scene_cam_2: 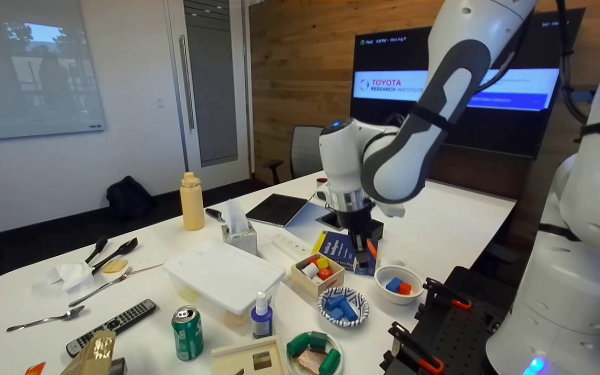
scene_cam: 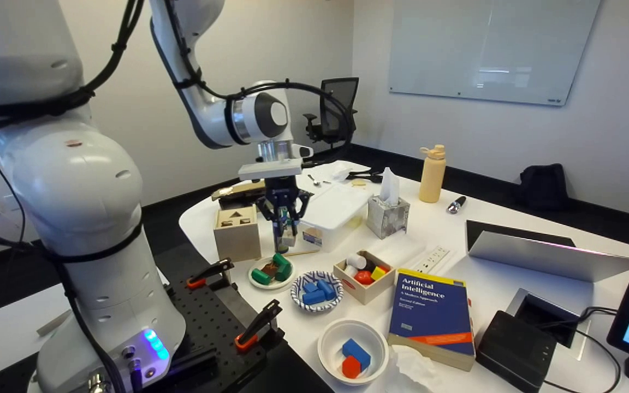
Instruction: Put three blocks inside the cube-shaped object
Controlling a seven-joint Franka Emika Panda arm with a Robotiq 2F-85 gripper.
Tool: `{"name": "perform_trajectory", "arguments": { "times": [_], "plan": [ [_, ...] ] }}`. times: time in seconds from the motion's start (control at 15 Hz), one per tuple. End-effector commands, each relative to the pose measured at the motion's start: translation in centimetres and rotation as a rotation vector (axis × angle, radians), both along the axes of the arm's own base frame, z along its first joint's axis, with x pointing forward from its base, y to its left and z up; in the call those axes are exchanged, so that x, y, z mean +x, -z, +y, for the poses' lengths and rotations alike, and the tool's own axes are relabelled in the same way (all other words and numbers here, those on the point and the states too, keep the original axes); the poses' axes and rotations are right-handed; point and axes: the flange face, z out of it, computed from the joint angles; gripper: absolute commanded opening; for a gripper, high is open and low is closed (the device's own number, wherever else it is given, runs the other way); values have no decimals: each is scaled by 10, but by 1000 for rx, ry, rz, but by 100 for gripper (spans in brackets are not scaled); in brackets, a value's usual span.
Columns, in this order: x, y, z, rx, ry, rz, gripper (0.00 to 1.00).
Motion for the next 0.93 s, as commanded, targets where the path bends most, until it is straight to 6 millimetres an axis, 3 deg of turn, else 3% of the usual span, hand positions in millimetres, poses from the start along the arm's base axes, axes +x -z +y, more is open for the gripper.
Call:
{"name": "perform_trajectory", "arguments": {
  "times": [0.0,0.2,0.33,0.53,0.87],
  "plan": [
    [-27,-12,79,12,-118,-35,8],
    [-53,-21,139,43,-205,-86,8],
    [-68,-23,167,61,-246,-112,8],
    [-76,-21,193,90,-276,-140,8],
    [-69,-15,216,140,-335,-200,8]
  ]
}}
